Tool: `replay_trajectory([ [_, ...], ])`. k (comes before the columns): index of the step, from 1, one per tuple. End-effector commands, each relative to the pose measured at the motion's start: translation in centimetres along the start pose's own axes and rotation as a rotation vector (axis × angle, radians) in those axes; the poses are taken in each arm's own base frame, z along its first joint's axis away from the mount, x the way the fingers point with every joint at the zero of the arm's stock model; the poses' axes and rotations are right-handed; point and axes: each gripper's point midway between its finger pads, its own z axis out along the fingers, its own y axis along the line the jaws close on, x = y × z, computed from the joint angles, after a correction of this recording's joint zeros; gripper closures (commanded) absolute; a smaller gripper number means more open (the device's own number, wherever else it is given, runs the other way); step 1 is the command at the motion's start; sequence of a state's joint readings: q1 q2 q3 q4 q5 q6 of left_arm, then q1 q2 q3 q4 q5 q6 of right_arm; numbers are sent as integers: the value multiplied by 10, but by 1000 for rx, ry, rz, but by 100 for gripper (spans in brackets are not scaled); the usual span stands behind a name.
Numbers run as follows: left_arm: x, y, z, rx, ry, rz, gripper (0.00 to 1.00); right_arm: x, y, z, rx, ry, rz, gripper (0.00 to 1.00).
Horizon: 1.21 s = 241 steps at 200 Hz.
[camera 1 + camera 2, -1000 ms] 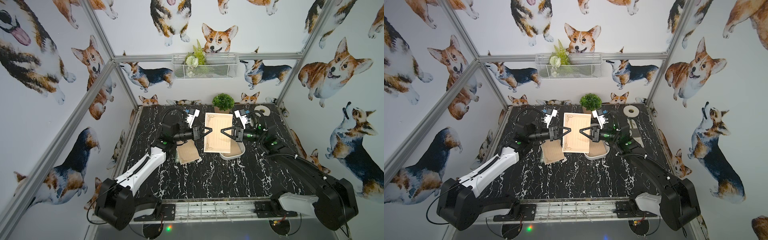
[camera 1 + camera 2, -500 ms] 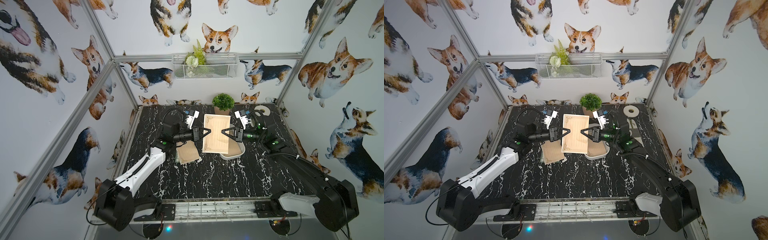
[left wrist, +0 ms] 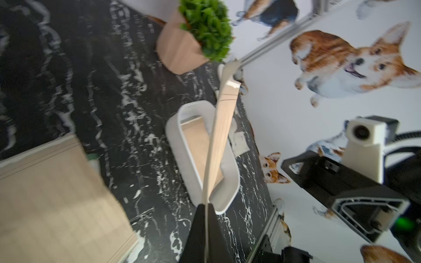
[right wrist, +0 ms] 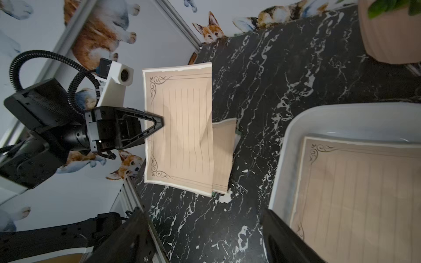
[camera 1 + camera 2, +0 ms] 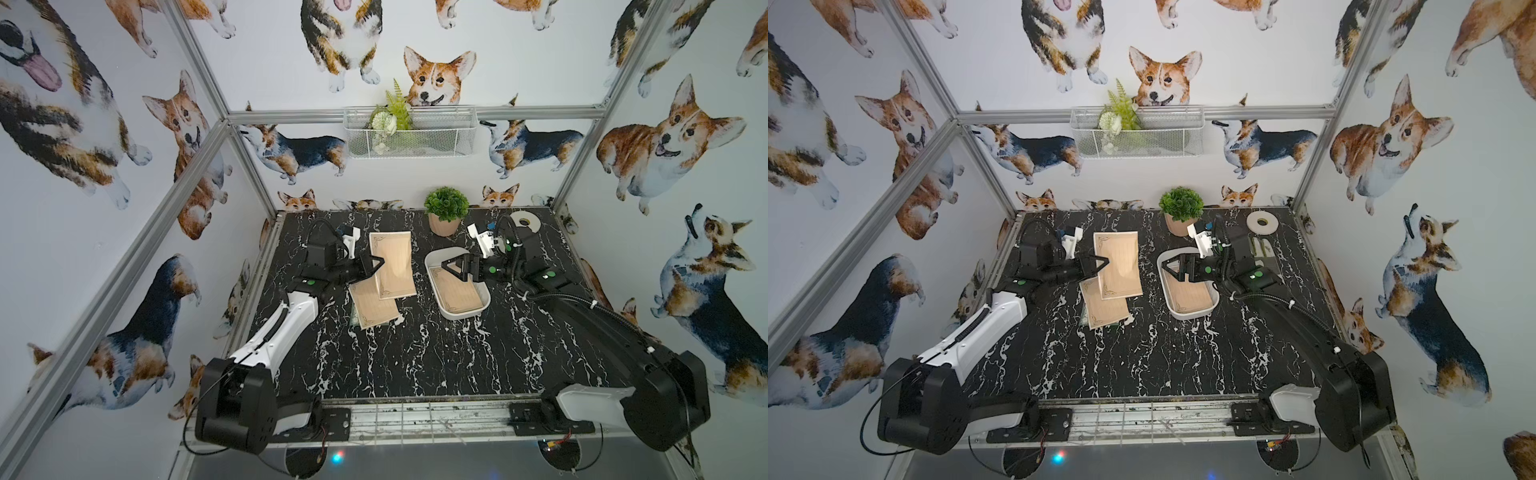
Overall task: Take out the stationery paper from the storage box
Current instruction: Place the stationery paper at the center of the board, then pick up multiple sheets of stationery from the storage box.
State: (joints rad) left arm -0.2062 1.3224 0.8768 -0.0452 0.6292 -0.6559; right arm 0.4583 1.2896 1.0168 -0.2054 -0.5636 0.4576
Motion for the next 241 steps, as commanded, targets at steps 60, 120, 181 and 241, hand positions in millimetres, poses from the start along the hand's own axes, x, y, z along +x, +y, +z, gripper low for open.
replay_trajectory([
  [60, 32, 99, 22, -245, 39, -149, 100, 38, -129, 19, 621, 202, -63, 17],
  [120, 47, 126, 33, -295, 70, -172, 97, 48, -164, 39, 750, 314, -107, 17],
  [181, 34, 136, 3, -475, -1, -117, 48, 71, -192, 56, 804, 426, -93, 17],
  [241, 1, 107, -58, -600, -187, -11, 39, 98, -211, 65, 829, 496, -55, 18],
])
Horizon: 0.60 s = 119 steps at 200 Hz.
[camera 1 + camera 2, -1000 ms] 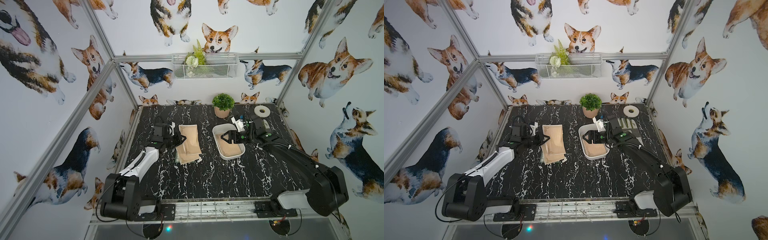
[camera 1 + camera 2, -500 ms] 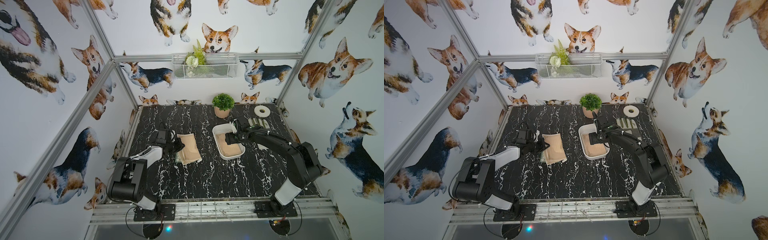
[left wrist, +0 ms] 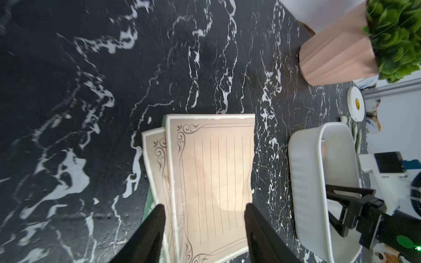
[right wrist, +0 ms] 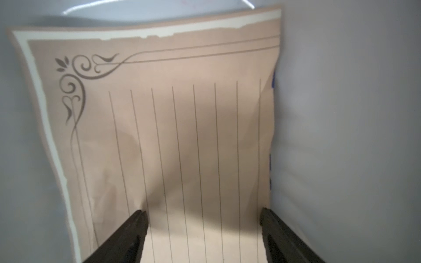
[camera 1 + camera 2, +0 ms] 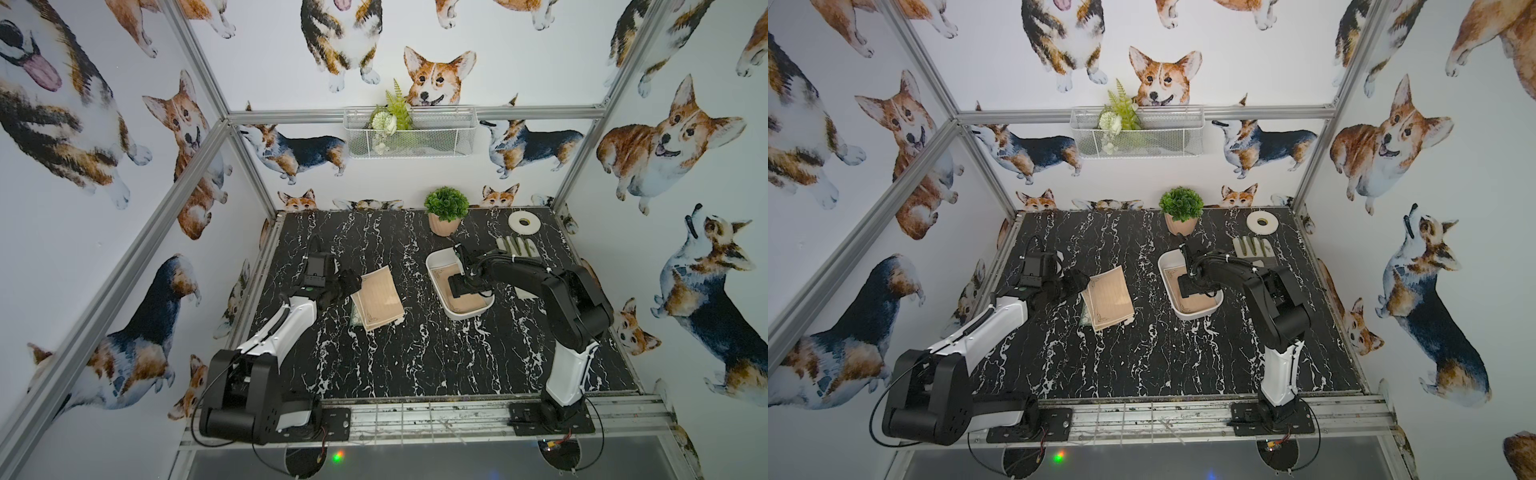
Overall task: Take out the stationery paper from the storage box
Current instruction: Pick up multiple sheets of stationery from the storage box.
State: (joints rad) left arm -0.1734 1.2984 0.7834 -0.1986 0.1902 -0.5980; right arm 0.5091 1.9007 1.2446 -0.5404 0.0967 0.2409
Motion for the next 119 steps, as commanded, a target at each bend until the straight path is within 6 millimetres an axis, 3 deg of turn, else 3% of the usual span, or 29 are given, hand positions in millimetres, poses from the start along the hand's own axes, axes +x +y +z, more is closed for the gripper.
replay_trajectory([
  [1, -13, 13, -29, -106, -88, 27, 39, 9, -2, 7, 15, 32, 10, 18],
  [23, -22, 7, -47, -103, -135, 38, 37, 15, -1, 11, 7, 41, 23, 21],
  [55, -27, 1, -57, -87, -151, 46, 37, 19, -1, 13, 7, 51, 26, 38],
  [64, -26, 0, -58, -85, -150, 45, 37, 20, -1, 12, 8, 51, 26, 49],
  [83, -26, 1, -58, -84, -151, 43, 37, 17, 0, 8, 1, 35, 25, 60],
  [119, -24, -2, -58, -69, -145, 43, 37, 7, 4, -6, -27, 4, 27, 93],
])
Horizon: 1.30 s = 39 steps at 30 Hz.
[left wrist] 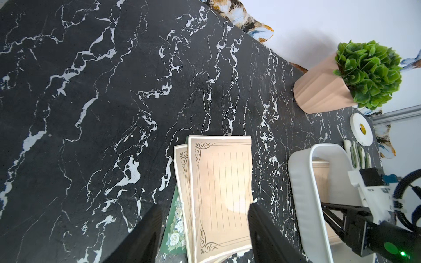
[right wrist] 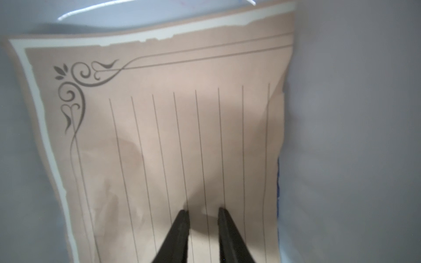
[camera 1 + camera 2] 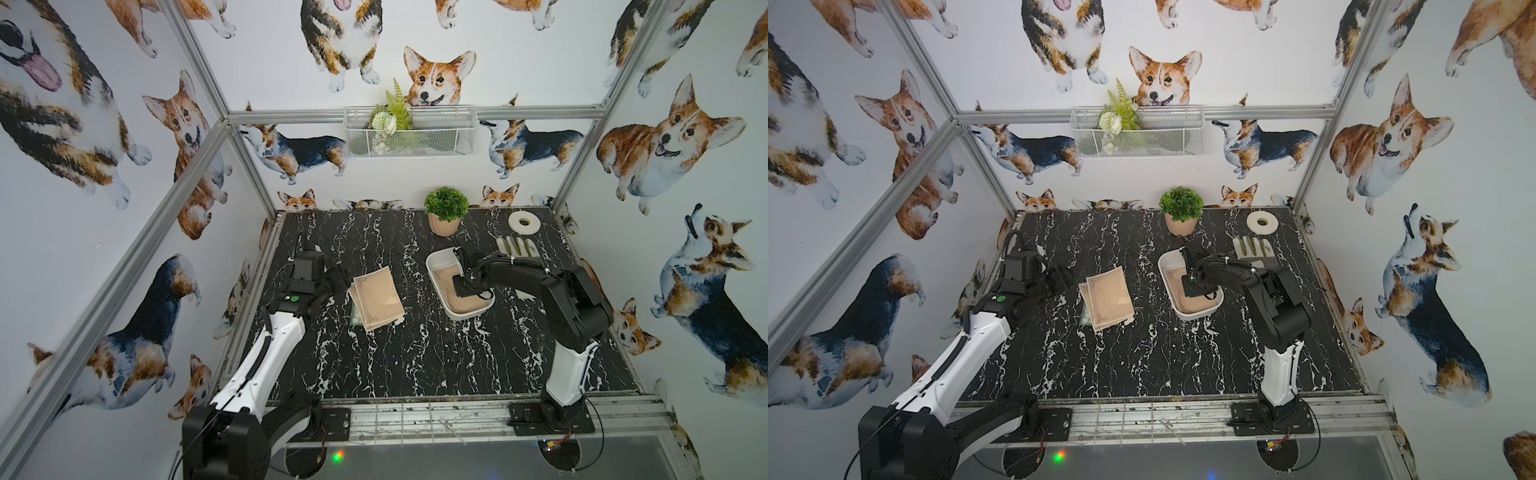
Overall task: Take out the stationery paper from the storage box
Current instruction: Pick up multiple sheets of stationery from the storage box.
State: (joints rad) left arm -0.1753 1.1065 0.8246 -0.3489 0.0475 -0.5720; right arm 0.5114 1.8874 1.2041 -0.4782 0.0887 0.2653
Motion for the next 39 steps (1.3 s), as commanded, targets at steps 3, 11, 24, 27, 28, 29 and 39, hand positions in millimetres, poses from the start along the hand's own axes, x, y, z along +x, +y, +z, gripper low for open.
replay_trajectory([
  [3, 1, -1, -1, 7, 3, 7, 37, 3, 2, -14, -13, 27, 2, 96],
  [11, 0, -2, -5, 14, -4, 10, 37, -24, -8, -26, 66, -43, -14, 33],
  [24, 2, -1, -4, 10, -1, 8, 37, -16, -15, 11, 141, 57, -48, 22],
  [27, 2, -1, -4, 11, -1, 10, 37, -10, -12, 15, 121, 72, -33, 23],
  [28, 2, -1, -4, 10, 0, 10, 37, -9, -12, 16, 114, 72, -28, 24],
  [29, 3, 0, -4, 9, 1, 12, 37, -7, -11, 17, 110, 72, -25, 25],
  [39, 3, 0, -2, 10, 3, 8, 37, -5, -14, 10, 118, 62, -23, 53],
])
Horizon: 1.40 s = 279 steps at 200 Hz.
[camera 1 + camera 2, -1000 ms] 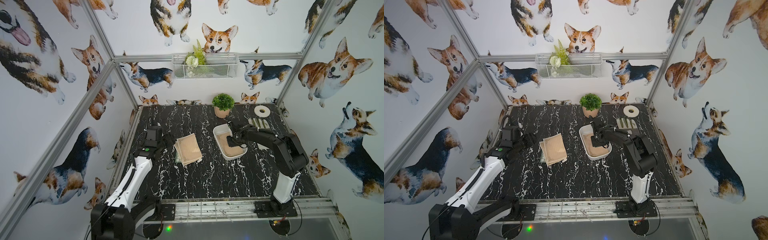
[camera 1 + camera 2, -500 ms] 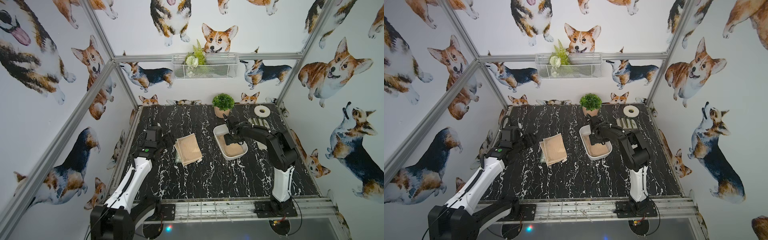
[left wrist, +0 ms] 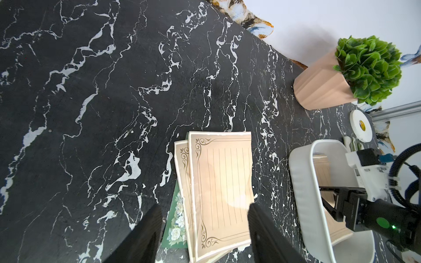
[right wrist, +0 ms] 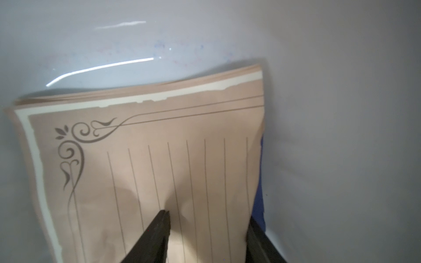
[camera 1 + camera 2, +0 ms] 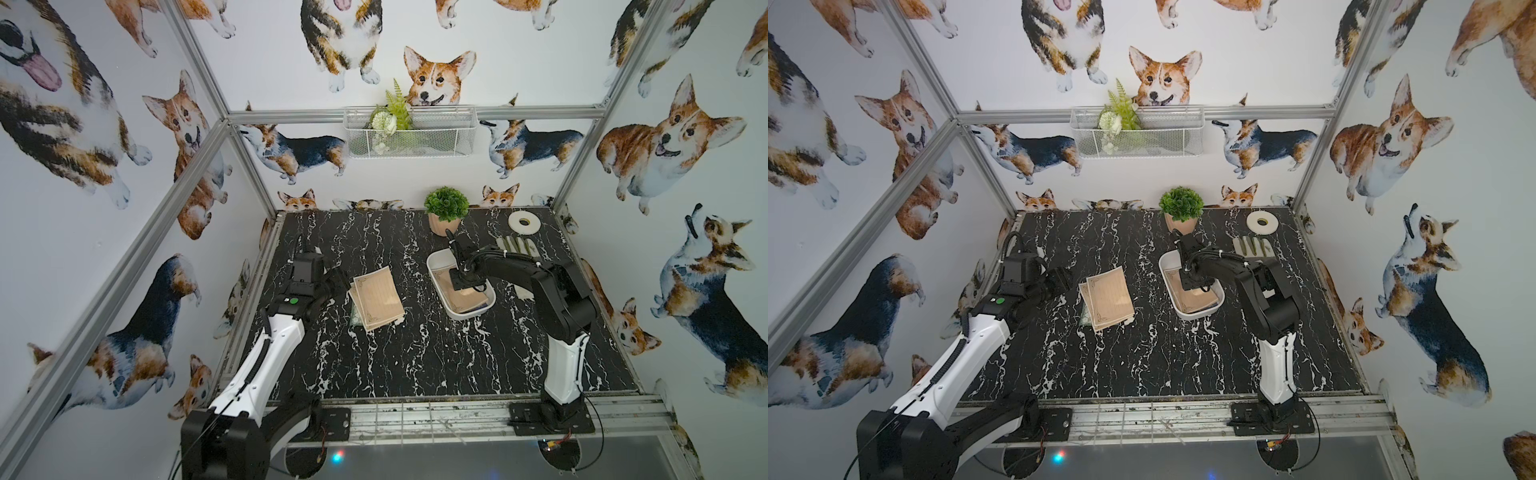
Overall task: Take out the stationery paper from the storage box
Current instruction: Pick up multiple sheets of stationery from the storage box.
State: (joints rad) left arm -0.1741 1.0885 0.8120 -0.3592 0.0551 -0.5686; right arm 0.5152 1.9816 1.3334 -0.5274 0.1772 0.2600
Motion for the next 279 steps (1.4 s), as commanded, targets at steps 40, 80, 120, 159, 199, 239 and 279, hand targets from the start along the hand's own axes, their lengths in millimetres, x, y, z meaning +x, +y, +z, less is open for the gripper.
replay_trajectory([
  [40, -2, -7, 0, 35, -6, -11, 37, 6, -12, -24, 33, 0, 10, 77],
  [80, 1, -23, 5, 130, 13, -37, 37, -13, -15, -61, 14, -102, 33, 100],
  [120, 14, -62, 21, 371, 106, -73, 36, -20, -20, -91, 9, -144, 55, 100],
  [159, 26, -113, 38, 659, 179, -137, 36, -27, -19, -132, -58, -225, 105, 100],
  [199, 36, -153, 42, 756, 126, -125, 36, -29, -14, -157, -129, -262, 159, 100],
  [239, 55, -186, 48, 842, 149, -134, 36, -33, -5, -167, -183, -297, 183, 100],
  [279, 65, -214, 52, 940, 173, -171, 36, -42, 12, -174, -244, -313, 180, 100],
])
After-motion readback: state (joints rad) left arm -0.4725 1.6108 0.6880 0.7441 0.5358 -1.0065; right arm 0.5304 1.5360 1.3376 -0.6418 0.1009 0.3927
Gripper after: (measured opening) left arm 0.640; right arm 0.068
